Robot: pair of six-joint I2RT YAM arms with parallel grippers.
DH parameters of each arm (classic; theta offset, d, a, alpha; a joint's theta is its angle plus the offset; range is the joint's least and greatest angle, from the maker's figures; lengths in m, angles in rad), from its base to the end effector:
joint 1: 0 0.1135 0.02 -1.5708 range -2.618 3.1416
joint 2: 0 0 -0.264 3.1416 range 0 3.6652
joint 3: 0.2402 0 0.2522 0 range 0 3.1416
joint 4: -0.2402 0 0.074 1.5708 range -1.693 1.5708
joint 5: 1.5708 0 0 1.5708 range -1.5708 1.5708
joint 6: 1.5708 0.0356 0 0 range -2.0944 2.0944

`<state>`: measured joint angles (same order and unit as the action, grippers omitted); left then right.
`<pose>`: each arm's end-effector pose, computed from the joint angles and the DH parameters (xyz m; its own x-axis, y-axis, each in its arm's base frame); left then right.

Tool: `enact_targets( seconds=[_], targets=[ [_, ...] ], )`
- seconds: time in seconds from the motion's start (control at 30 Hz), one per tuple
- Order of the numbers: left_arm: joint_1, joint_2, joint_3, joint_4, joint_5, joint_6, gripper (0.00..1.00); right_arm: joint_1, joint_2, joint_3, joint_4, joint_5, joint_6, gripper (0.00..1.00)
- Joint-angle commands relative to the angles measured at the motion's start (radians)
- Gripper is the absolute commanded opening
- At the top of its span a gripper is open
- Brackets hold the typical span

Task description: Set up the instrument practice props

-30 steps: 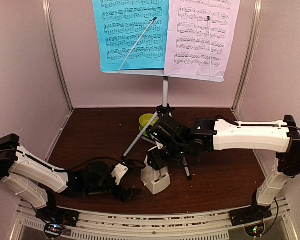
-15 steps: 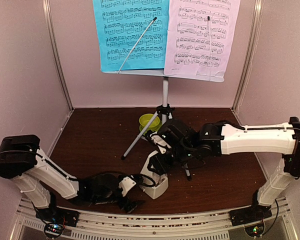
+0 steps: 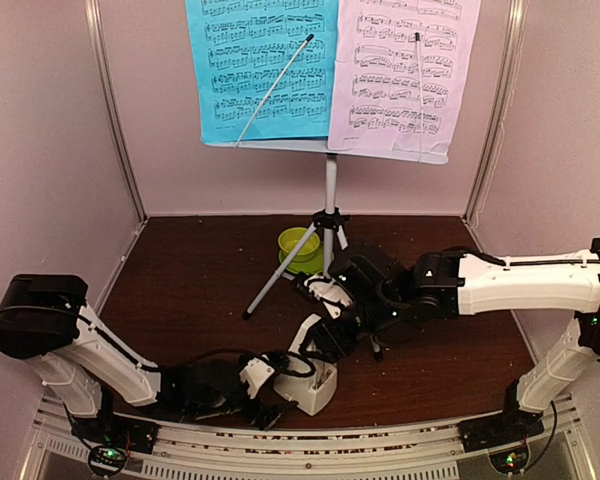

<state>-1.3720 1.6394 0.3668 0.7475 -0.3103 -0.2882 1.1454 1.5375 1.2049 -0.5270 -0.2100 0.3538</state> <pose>0.0622 -0.2535 0.1063 -0.3454 0.3441 -0.8731 0.8168 0.5683 -0.0992 0.1308 0.3067 0.2716 -0.6214 -0.5504 -0.5576 -0.7800 0.5014 0.3743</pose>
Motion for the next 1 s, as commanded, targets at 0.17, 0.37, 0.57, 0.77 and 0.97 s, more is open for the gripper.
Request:
enact_targets(
  seconds=[0.17,0.37,0.57,0.77,0.97],
  targets=[
    [-0.037,0.039,0.003,0.094,0.001,-0.038,0.93,0.002,-0.069,-0.019,0.078,-0.048,-0.001,0.21],
    [-0.063,0.048,-0.022,0.123,-0.027,-0.061,0.91,0.002,-0.065,-0.015,0.083,-0.053,0.002,0.21],
    [-0.064,0.048,-0.044,0.153,-0.035,-0.085,0.83,0.002,-0.051,-0.005,0.086,-0.069,-0.001,0.21],
    [-0.064,0.042,-0.066,0.176,-0.05,-0.107,0.75,0.002,-0.041,0.006,0.081,-0.074,-0.004,0.2],
    [-0.065,0.04,-0.071,0.183,-0.053,-0.113,0.7,0.002,-0.027,0.02,0.077,-0.082,-0.01,0.2]
  ],
)
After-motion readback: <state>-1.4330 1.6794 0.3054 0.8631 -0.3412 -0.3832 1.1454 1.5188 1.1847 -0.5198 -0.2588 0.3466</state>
